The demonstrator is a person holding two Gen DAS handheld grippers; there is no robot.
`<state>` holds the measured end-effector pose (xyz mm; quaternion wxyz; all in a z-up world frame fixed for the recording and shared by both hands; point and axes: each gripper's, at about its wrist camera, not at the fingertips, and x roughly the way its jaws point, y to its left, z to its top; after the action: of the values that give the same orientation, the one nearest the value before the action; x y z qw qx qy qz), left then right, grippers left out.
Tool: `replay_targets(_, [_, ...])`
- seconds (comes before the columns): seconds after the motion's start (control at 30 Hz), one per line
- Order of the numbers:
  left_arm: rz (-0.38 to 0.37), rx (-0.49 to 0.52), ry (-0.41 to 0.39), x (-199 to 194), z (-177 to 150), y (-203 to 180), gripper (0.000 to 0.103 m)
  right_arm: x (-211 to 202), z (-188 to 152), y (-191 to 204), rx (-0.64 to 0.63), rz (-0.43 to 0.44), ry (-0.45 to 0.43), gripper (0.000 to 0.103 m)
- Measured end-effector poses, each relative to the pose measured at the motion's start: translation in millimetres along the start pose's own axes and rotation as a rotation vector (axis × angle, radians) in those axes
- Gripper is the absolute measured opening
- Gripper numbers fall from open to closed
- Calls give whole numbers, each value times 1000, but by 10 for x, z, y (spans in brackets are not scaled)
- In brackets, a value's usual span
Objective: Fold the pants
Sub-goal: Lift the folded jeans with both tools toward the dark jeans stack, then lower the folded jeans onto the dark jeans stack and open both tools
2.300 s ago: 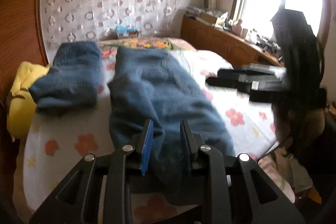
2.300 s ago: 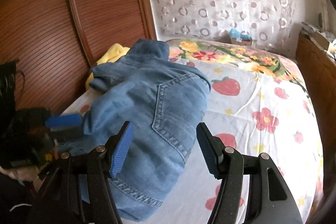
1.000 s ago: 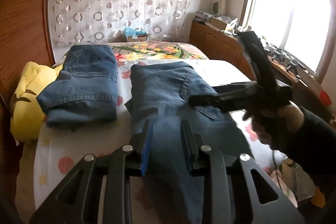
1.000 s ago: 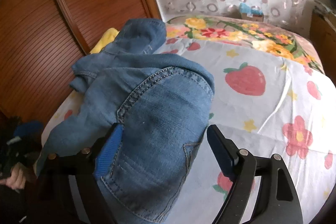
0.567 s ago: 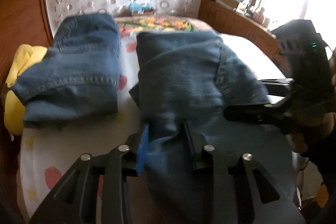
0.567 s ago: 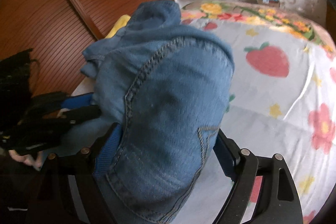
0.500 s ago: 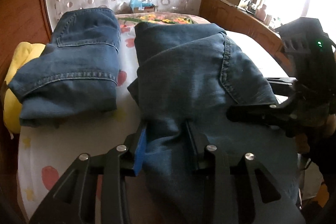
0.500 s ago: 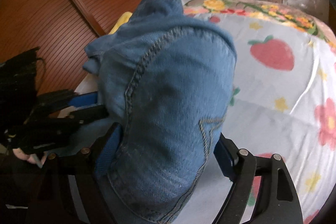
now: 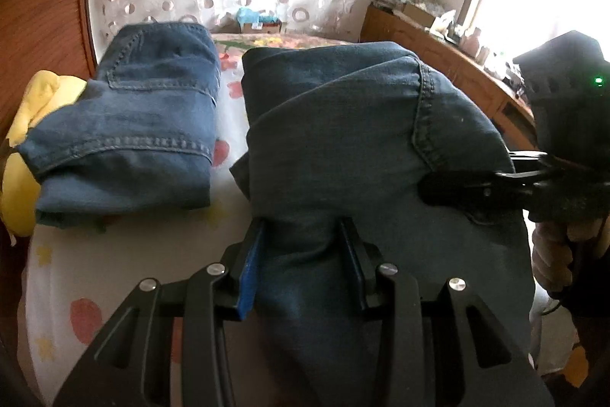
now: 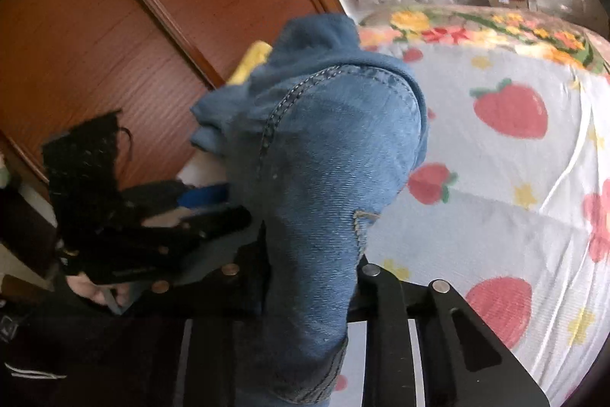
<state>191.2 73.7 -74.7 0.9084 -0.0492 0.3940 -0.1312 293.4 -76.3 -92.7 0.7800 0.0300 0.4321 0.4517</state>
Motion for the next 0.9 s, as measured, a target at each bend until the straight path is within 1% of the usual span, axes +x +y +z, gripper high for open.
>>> replay_targets(0.07, [0, 0, -19, -73, 23, -3, 37, -63, 63, 135, -28, -14, -16, 23])
replay_targets(0.27, [5, -3, -97, -365, 190, 45, 37, -290, 307, 463, -75, -8, -80, 22])
replay_targets(0.43, [13, -4, -179, -622, 406, 109, 37, -400, 603, 749, -132, -21, -115, 22])
replay_targets(0.57, [35, -5, -238, -821, 581, 197, 37, -407, 927, 964, -180, -28, -140, 22])
replay_targets(0.67, [54, -11, -285, -1021, 722, 334, 37, -354, 1172, 1072, -188, -2, -161, 22])
replay_targets(0.73, [82, -17, -315, -1147, 821, 461, 37, -298, 1345, 1150, -190, 24, -170, 22])
replay_targets(0.83, [135, -24, -356, -1332, 957, 685, 37, -172, 1658, 1319, -204, 81, -185, 22])
replay_targets(0.9, [175, -31, -382, -1429, 1041, 851, 37, -45, 1877, 1415, -202, 142, -196, 22])
